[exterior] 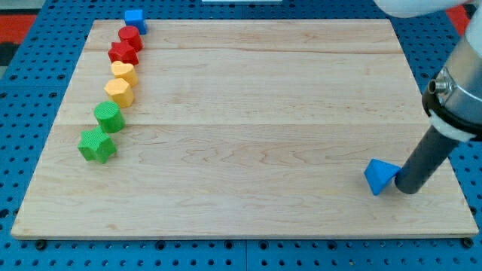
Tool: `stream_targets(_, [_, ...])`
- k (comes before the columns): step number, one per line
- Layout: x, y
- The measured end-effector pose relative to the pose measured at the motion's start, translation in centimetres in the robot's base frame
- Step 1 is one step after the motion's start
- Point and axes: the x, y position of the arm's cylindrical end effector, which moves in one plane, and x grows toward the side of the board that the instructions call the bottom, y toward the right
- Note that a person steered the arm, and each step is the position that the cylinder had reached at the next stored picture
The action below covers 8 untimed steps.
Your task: Move the blue triangle below the green star to form a line
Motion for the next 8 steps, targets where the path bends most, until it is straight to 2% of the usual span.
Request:
stream_targets(1, [-0.8,-1.2])
stream_targets(3, [0.3,-8.7])
stream_targets(5, [-0.3,-15.4])
stream_targets(8, [-5.4,-19.5])
